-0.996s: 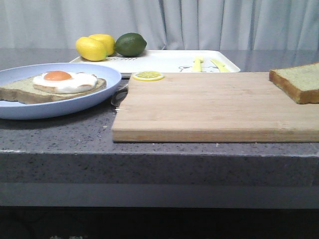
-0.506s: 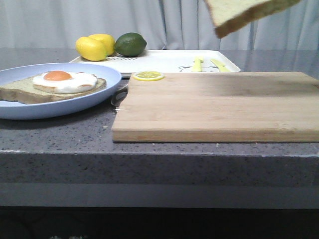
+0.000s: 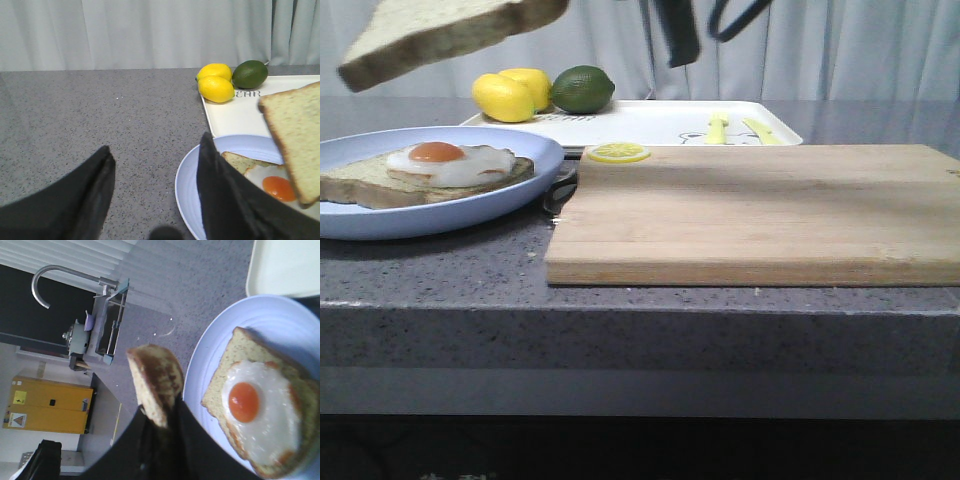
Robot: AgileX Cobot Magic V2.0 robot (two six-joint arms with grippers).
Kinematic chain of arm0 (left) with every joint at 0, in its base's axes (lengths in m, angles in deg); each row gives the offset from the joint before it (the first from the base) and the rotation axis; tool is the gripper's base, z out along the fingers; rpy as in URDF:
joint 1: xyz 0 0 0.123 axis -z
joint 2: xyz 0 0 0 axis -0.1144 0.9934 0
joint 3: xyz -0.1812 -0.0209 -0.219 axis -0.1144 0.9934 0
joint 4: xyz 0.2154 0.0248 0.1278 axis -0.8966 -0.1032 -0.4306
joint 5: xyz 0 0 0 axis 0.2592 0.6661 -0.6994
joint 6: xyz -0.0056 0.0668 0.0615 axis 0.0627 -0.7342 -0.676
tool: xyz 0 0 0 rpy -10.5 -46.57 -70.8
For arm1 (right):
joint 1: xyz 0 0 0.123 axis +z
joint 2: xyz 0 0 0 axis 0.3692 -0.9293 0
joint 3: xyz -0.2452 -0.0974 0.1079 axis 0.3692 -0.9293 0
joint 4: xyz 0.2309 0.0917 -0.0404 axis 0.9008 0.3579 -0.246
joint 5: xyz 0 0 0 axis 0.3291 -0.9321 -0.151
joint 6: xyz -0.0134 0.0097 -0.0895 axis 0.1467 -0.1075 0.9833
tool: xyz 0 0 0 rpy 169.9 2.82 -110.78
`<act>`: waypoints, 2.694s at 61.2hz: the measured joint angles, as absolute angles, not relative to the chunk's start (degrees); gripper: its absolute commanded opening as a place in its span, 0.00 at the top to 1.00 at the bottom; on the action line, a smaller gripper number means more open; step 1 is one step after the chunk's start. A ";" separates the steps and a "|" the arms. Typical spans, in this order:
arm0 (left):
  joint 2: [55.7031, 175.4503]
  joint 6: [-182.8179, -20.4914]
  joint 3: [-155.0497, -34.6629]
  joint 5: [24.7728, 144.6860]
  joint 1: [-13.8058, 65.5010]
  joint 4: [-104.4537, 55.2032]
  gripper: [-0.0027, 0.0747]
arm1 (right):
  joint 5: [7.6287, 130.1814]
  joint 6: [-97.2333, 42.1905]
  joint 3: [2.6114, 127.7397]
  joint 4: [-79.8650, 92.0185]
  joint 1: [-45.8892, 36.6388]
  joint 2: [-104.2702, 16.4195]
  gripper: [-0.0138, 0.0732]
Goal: Place bread and move sandwich to tray
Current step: 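Lift the bread slice and carry it over the blue plate, then lower the bread onto the fried egg and open the right gripper, then withdraw the right gripper up and away from the plate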
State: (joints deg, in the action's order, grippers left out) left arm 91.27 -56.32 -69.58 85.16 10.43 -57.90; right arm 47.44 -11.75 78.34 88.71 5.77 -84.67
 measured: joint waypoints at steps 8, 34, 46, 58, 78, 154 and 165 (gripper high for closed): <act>91.27 -56.32 -69.58 85.16 10.43 -57.90 0.49 | 48.07 -10.87 84.09 91.65 8.14 -91.97 0.92; 91.27 -56.32 -69.58 85.16 10.43 -57.90 0.49 | 47.32 -10.70 86.48 89.89 8.53 -99.85 0.53; 91.27 -56.32 -69.58 85.16 10.43 -57.90 0.49 | 45.38 -10.70 86.48 87.51 7.74 -99.85 0.52; 91.27 -56.32 -69.58 85.16 10.43 -57.90 0.49 | 42.40 -11.49 86.48 84.34 5.92 -99.85 0.52; 91.27 -56.32 -69.58 85.16 10.43 -57.90 0.49 | 35.71 -11.61 85.59 78.64 1.60 -96.71 0.55; 91.27 -56.32 -69.58 85.16 10.43 -57.90 0.49 | 20.95 -52.78 76.41 -10.73 -16.54 -57.97 0.91; 91.27 -56.32 -69.58 85.16 10.43 -57.90 0.49 | 31.97 -52.99 64.00 -9.50 -18.72 -47.64 0.91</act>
State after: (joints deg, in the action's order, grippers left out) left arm 91.27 -56.32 -69.58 85.16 10.43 -57.90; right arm 31.97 -52.99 64.00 -9.50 -18.72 -47.64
